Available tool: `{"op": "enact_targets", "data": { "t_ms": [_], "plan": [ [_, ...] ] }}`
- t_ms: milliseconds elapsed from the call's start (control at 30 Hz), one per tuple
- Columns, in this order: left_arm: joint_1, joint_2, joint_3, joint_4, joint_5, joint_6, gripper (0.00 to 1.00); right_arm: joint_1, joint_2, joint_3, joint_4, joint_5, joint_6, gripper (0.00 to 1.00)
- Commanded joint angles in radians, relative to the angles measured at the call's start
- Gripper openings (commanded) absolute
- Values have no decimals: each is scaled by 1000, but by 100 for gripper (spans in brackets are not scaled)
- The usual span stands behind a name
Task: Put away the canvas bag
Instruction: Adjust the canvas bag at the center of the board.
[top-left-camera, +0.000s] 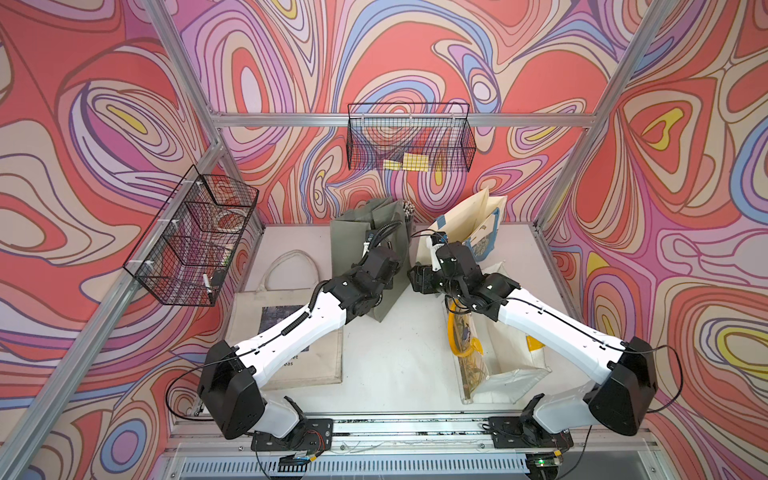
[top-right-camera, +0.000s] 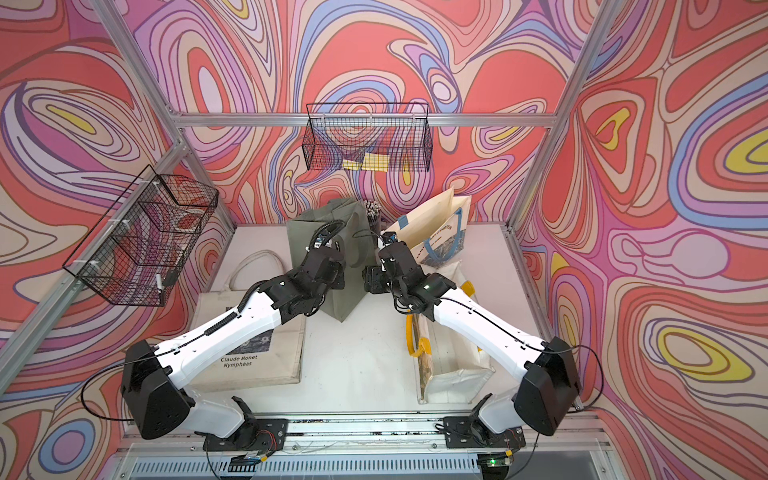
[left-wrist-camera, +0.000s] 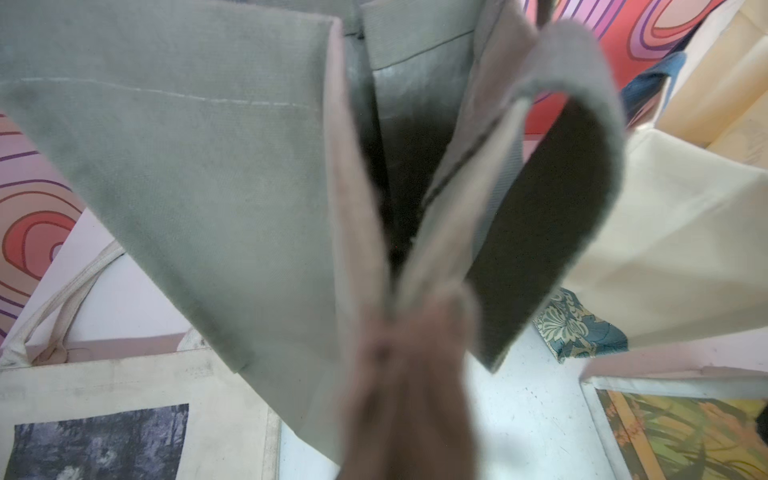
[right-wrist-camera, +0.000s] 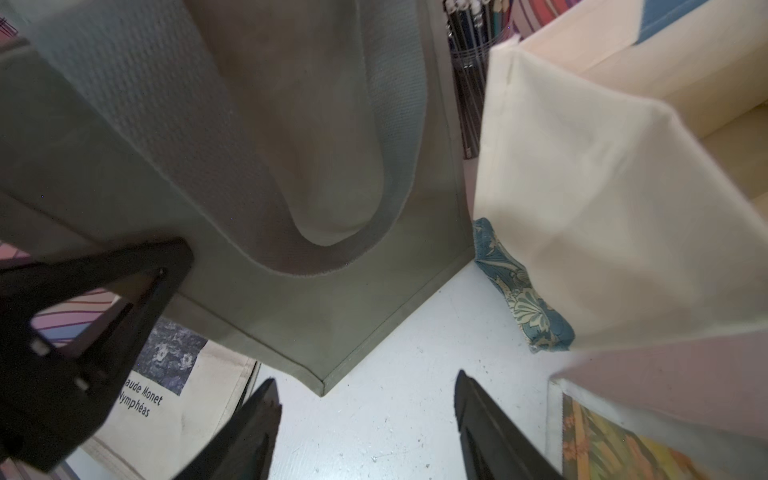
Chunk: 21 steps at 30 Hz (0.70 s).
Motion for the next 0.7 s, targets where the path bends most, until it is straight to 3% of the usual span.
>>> {"op": "enact_targets", "data": {
  "t_ms": [0,67,200,300,533,667],
  "plan": [
    [-36,-5,26,-88,-40,-77,7,-10,-49,-24,-49,59,1,71],
    [-41,-9,19,-100,-17,-77,11,-18,-67,-30,-66,61,9,70],
    [-40,-57,-32,-60,31,-10,53,-42,-82,-19,-98,57,25,71],
    [-41,-114,-77,-24,52,76,68,-69,-78,1,-115,36,38,73],
    [-29,-304,-141,-10,119,331,84,-85,3,130,-153,-78,25,73],
    [82,-413,-195,-33,283,375,88,-85,42,173,-156,-132,20,73]
  ]
}}
